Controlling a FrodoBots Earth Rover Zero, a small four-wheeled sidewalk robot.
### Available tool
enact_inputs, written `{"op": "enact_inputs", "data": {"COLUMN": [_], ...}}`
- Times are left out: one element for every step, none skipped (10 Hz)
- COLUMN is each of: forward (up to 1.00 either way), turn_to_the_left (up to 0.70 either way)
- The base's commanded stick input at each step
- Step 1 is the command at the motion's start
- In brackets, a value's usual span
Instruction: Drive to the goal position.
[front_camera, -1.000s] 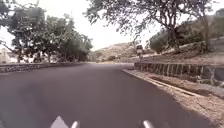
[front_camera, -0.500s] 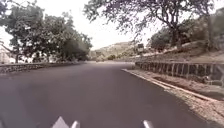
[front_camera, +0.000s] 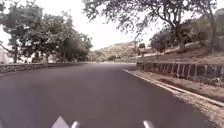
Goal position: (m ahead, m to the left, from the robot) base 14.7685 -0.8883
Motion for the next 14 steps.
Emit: {"op": "enact_inputs", "data": {"forward": [0.7,0.7,0.7,0.7,0.7,0.7,0.7,0.7,0.7,0.7,0.7,0.7,0.7,0.7], "turn_to_the_left": [0.0,0.0,0.0,0.0,0.0,0.0,0.0,0.0,0.0,0.0,0.0,0.0,0.0,-0.01]}}
